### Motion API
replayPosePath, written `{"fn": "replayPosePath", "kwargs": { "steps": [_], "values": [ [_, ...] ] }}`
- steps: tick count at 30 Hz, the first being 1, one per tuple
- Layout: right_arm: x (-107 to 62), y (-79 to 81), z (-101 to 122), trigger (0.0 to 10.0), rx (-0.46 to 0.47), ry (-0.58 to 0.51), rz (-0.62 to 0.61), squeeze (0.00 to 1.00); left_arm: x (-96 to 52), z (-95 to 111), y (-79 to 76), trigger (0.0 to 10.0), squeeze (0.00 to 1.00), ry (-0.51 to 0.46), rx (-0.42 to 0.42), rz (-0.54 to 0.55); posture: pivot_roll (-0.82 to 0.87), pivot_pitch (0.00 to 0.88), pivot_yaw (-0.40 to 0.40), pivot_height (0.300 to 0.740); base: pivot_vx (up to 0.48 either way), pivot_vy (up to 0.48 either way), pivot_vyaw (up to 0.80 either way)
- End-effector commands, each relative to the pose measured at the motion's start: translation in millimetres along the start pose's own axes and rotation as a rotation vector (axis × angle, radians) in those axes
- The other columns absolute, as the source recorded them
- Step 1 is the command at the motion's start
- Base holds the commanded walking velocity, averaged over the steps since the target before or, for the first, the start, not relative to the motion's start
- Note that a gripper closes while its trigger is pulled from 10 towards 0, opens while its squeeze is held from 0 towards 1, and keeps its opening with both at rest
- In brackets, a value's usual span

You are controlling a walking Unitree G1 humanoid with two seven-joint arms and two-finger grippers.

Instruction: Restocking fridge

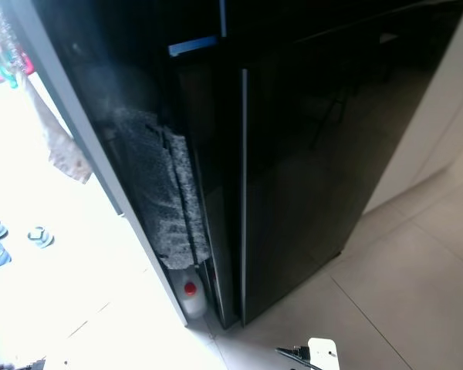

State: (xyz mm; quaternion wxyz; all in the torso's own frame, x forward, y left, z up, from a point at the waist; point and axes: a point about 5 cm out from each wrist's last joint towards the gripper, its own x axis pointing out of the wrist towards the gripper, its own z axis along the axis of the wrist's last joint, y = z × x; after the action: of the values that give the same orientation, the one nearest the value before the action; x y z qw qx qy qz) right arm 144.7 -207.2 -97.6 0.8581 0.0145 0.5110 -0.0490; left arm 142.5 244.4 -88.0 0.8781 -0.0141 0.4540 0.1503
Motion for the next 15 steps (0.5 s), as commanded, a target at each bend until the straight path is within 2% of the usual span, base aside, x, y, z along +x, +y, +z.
{"fn": "replayPosePath", "kwargs": {
  "steps": [1,4,5,7,12,15],
  "values": [
    [-0.6,-1.8,-3,10.0,-0.010,0.013,0.003,0.00,-0.6,-2,-5.5,10.0,0.00,-0.003,-0.148,-0.064,0.03,0.000,0.001,0.740,0.000,0.000,0.80],
    [-0.8,-3.9,-3,10.0,-0.016,0.016,0.003,0.00,-0.5,1,-7.0,10.0,0.00,-0.023,-0.185,-0.123,0.04,0.000,-0.005,0.740,0.000,0.000,0.80],
    [-0.8,-4.4,-3,10.0,-0.020,0.017,0.005,0.00,-0.5,2,-7.7,10.0,0.00,-0.027,-0.168,-0.143,0.04,0.000,-0.006,0.740,0.000,0.000,0.80],
    [-0.9,-6.3,-2,10.0,-0.025,0.018,0.002,0.00,-0.6,3,-11.6,10.0,0.00,-0.023,-0.025,-0.205,0.04,0.000,-0.009,0.740,0.000,0.000,0.80],
    [-0.8,-6.0,-1,10.0,-0.028,0.015,0.006,0.00,-1.4,0,-6.8,10.0,0.00,-0.010,-0.031,-0.203,0.04,0.000,-0.012,0.740,0.000,0.000,0.80],
    [-0.6,-4.8,0,10.0,-0.031,0.013,0.020,0.00,-2.1,-2,1.2,10.0,0.00,0.005,0.015,-0.185,0.05,0.000,-0.014,0.740,0.000,0.000,0.80]
  ]
}}
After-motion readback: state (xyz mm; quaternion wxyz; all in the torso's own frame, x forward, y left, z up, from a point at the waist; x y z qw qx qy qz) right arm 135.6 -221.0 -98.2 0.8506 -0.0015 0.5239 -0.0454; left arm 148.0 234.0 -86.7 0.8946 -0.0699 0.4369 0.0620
